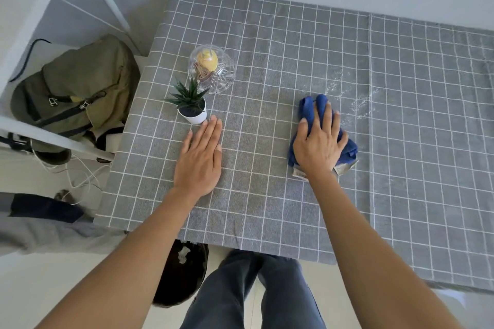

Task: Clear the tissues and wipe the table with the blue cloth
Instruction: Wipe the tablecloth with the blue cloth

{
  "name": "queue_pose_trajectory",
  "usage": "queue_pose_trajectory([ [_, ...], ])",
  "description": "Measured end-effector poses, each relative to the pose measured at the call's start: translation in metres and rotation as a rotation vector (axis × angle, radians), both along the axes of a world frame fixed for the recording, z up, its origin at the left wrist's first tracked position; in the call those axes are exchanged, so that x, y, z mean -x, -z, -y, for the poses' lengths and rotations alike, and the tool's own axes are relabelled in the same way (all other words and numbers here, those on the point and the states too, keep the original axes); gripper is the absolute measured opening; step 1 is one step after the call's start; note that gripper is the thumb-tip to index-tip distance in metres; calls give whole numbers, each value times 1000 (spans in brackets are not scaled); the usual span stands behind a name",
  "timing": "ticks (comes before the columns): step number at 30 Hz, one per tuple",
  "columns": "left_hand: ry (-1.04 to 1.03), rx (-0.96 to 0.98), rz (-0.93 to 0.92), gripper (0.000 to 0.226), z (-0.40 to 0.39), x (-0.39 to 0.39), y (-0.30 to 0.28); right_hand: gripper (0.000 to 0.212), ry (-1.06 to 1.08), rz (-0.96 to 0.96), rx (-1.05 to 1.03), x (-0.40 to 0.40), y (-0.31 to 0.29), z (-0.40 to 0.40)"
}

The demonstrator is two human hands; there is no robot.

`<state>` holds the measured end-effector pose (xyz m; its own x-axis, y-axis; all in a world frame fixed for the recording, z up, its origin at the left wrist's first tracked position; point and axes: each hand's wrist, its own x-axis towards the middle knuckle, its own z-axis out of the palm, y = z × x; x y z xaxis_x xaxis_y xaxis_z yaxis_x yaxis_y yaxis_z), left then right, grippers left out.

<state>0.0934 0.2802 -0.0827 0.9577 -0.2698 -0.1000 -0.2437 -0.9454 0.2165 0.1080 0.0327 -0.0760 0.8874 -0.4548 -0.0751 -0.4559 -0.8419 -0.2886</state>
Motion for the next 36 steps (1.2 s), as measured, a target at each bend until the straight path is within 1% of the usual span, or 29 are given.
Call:
queue_pose_trajectory([
  [2, -7, -10, 1, 56, 0, 0, 1, 53, 24, -4, -27, -5, -2, -9],
  [3, -10, -9, 2, 56, 0, 0, 1, 53, -21, -5, -28, -7, -3, -18],
  [4, -11, -6, 4, 56, 0, 0, 1, 53, -101, -4, -27, -8, -5, -28],
  [8, -13, -8, 19, 56, 1, 0, 0, 53, -548, 16, -22, -5, -7, -67],
  [9, -15, -7, 23, 56, 1, 0, -1, 53, -593, 29, -1, -5, -5, -68],
  [10, -16, -6, 23, 56, 1, 0, -1, 52, -575, 37, 9, -7, -4, -66],
  [13, -17, -2, 18, 54, 1, 0, 1, 52, -320, 17, -9, -13, -1, -59],
  [14, -17, -1, 20, 53, 0, 1, 1, 51, -274, 14, -19, -13, -1, -62],
  [15, -17, -1, 22, 53, 0, 1, 1, 52, -280, 16, -23, -12, -1, -66],
  [16, -16, -1, 25, 53, 0, 0, 1, 52, -334, 23, -24, -9, -2, -70],
  [18, -14, 2, 24, 55, 1, 0, 0, 52, -499, 44, -20, -5, -3, -68],
  [19, -14, 3, 23, 56, 2, 0, 0, 52, -549, 55, -14, -5, -3, -62],
  [20, -14, 2, 22, 56, 2, 0, 0, 52, -551, 65, -12, -6, -2, -56],
  [22, -13, 3, 24, 56, 1, -1, 0, 52, -421, 60, -15, -9, 0, -47],
  [25, -10, 6, 31, 55, 0, 0, 1, 54, -113, 18, -16, -7, 1, -44],
  [26, -10, 1, 35, 54, -1, 0, 2, 54, -62, 15, -23, -6, 0, -45],
  [27, -12, -2, 36, 54, -1, 0, 2, 54, -60, 12, -26, -3, -1, -47],
  [29, -19, -1, 34, 54, -1, 0, 2, 54, -163, 10, -26, 8, -3, -54],
  [34, -15, 25, 35, 55, 0, 0, -1, 53, -540, 22, 7, 50, -5, -69],
  [35, -16, 26, 34, 55, 1, 0, -2, 53, -570, 17, 23, 53, -5, -64],
  [36, -16, 27, 30, 56, 1, 0, -2, 52, -553, 10, 35, 53, -4, -57],
])
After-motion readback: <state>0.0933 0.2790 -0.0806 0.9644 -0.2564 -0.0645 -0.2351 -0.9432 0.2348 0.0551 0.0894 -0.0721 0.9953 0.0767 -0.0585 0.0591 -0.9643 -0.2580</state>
